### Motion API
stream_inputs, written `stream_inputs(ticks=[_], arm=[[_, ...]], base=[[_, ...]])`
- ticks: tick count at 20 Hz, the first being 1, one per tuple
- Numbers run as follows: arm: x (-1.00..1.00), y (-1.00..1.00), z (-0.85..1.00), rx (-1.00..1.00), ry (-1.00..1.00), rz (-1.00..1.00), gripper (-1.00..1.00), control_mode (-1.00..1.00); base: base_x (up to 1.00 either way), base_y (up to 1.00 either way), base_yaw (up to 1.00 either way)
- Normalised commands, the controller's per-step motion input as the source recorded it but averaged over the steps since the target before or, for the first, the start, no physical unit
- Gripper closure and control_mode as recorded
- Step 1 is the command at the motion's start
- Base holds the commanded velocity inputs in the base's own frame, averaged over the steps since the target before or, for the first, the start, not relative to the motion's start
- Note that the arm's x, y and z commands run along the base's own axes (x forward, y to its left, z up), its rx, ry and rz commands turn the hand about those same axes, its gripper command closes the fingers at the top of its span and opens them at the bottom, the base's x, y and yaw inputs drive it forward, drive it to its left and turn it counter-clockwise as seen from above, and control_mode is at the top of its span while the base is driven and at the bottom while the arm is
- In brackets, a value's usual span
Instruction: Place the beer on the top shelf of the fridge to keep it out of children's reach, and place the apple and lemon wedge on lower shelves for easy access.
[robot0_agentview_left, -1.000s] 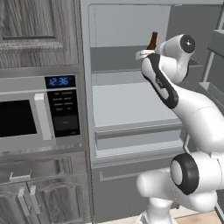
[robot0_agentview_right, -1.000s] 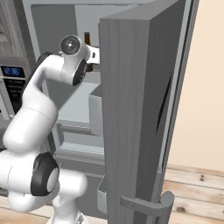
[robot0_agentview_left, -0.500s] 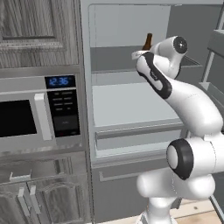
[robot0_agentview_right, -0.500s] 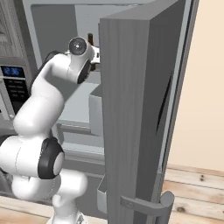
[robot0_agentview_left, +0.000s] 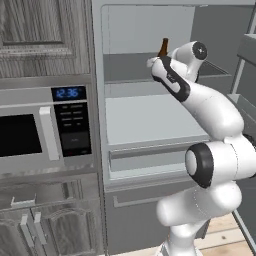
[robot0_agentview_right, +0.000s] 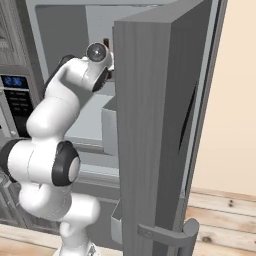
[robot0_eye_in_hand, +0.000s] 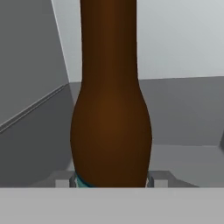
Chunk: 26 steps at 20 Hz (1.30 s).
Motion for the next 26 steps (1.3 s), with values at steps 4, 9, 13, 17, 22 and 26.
stream_inputs(ticks=[4,9,13,17,22,26], arm=[[0.43,0.0,-0.12,0.0,0.0,0.05,1.0,-1.0],[0.47,0.0,-0.08,0.0,0.0,0.05,1.0,-1.0],[0.5,0.0,-0.08,-0.01,0.0,0.04,1.0,-1.0],[0.48,0.0,-0.1,-0.04,0.0,0.04,1.0,-1.0],[0.44,0.0,-0.09,-0.05,0.0,0.03,-1.0,-1.0],[0.34,0.0,-0.01,-0.05,0.0,0.03,-1.0,-1.0]], base=[[0.0,0.0,0.0],[0.0,0.0,0.0],[0.0,0.0,0.0],[0.0,0.0,0.0],[0.0,0.0,0.0],[0.0,0.0,0.0]])
